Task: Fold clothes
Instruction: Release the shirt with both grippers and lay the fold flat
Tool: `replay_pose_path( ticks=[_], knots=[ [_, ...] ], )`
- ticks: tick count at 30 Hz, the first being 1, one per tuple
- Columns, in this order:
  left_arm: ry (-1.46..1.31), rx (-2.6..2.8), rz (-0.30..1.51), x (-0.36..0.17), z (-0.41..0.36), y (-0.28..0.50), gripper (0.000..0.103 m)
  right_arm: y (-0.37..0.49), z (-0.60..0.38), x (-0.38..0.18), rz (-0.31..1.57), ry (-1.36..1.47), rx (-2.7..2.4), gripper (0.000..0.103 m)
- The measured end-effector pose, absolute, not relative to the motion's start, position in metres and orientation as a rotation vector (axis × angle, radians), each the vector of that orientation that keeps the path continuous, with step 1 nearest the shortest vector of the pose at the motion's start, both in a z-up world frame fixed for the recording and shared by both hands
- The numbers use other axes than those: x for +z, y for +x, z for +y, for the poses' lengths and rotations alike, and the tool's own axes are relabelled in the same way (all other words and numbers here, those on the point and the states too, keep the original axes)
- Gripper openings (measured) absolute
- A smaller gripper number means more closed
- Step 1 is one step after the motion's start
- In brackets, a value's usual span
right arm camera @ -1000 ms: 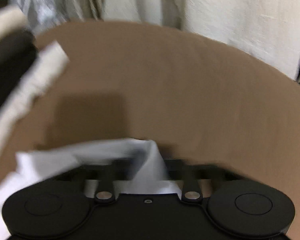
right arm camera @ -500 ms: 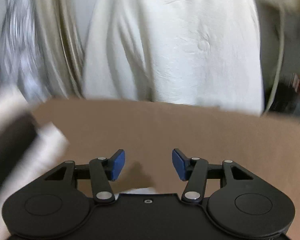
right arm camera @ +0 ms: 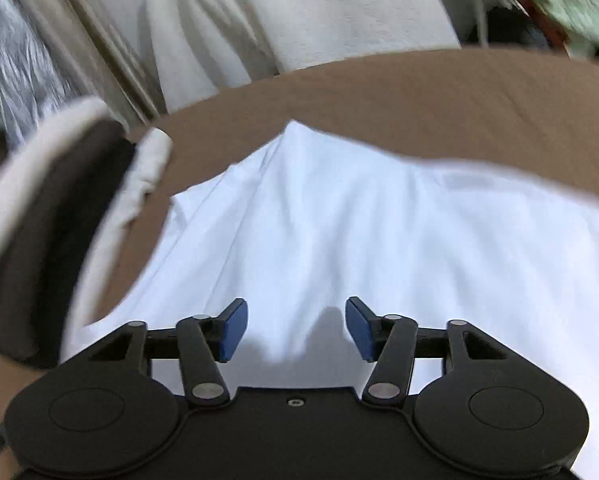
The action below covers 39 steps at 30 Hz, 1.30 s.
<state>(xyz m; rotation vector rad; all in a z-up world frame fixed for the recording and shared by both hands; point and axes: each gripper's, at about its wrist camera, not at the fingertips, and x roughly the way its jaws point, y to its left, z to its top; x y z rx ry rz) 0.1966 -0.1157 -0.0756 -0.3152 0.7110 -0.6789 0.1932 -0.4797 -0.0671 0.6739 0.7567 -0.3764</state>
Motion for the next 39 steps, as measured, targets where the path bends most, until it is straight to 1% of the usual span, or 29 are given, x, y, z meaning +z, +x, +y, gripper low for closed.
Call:
replay_pose_path(
  ticks=[2,4,5,7,9,10,11,12,13,14,17,18,20,22,24,25,26,27,29,33,36,37,39],
  knots=[
    [-0.341,-0.785,0.737,-0.074,-0.127,0.190,0.060,0.154,-0.465,-0.080,0.771,0.820,-0.312,0.067],
    [-0.316,-0.851,0.781,-0.081,-0.140,0.184,0.057,0.121,-0.449,-0.097,0.767,0.950,-0.207,0.067],
    [-0.281,-0.865,0.812,-0.088,-0.148,0.182,0.052,0.112,-0.442,-0.105,0.778,0.991,-0.153,0.067],
    [-0.228,-0.869,0.899,-0.110,-0.159,0.177,0.047,0.103,-0.437,-0.116,0.782,1.020,-0.110,0.067],
    [-0.249,-0.860,0.989,-0.129,-0.162,0.174,0.044,0.101,-0.433,-0.123,0.772,1.018,-0.121,0.067],
    [-0.255,-0.860,1.002,-0.133,-0.163,0.175,0.031,0.100,-0.429,-0.125,0.769,1.021,-0.098,0.067],
    [-0.259,-0.860,1.013,-0.136,-0.165,0.175,0.006,0.100,-0.424,-0.126,0.771,1.024,-0.065,0.067],
    [-0.233,-0.869,0.998,-0.132,-0.167,0.174,0.002,0.099,-0.420,-0.127,0.772,1.027,-0.032,0.060],
    [-0.207,-0.876,0.982,-0.126,-0.169,0.173,0.001,0.098,-0.415,-0.129,0.773,1.030,0.001,0.028],
    [-0.179,-0.864,0.955,-0.117,-0.165,0.170,0.001,0.099,-0.407,-0.130,0.772,1.034,0.024,0.009],
    [-0.131,-0.815,0.885,-0.087,-0.147,0.160,0.001,0.093,-0.392,-0.132,0.721,1.126,0.102,0.008],
    [-0.115,-0.790,0.891,-0.084,-0.140,0.159,0.002,0.089,-0.390,-0.133,0.690,1.175,0.134,0.008],
    [-0.046,-0.683,0.922,-0.087,-0.132,0.160,0.004,0.089,-0.382,-0.133,0.764,1.106,0.086,0.008],
    [0.022,-0.601,0.959,-0.103,-0.133,0.158,0.005,0.087,-0.373,-0.130,0.839,0.999,0.019,0.011],
    [0.016,-0.604,0.933,-0.095,-0.130,0.149,0.005,0.078,-0.366,-0.124,0.857,0.907,-0.017,0.011],
    [0.012,-0.605,0.920,-0.092,-0.129,0.144,0.007,0.072,-0.367,-0.118,0.846,0.893,-0.001,0.012],
    [0.009,-0.608,0.905,-0.088,-0.127,0.139,0.014,0.066,-0.368,-0.113,0.834,0.883,0.018,0.012],
    [0.009,-0.618,0.868,-0.081,-0.124,0.130,0.017,0.059,-0.370,-0.106,0.826,0.866,0.032,0.015],
    [-0.011,-0.637,0.830,-0.073,-0.117,0.114,0.028,0.043,-0.377,-0.092,0.827,0.811,0.026,0.019],
    [-0.040,-0.649,0.873,-0.082,-0.114,0.101,0.029,0.005,-0.396,-0.071,0.836,0.708,0.012,0.021],
    [-0.029,-0.619,0.891,-0.090,-0.117,0.098,0.029,-0.027,-0.414,-0.068,0.848,0.678,0.016,0.023],
    [-0.030,-0.614,0.893,-0.091,-0.114,0.095,0.030,-0.039,-0.420,-0.066,0.852,0.663,0.012,0.027],
    [-0.017,-0.614,0.887,-0.090,-0.104,0.082,0.041,-0.060,-0.431,-0.067,0.866,0.616,-0.018,0.033]
  ],
)
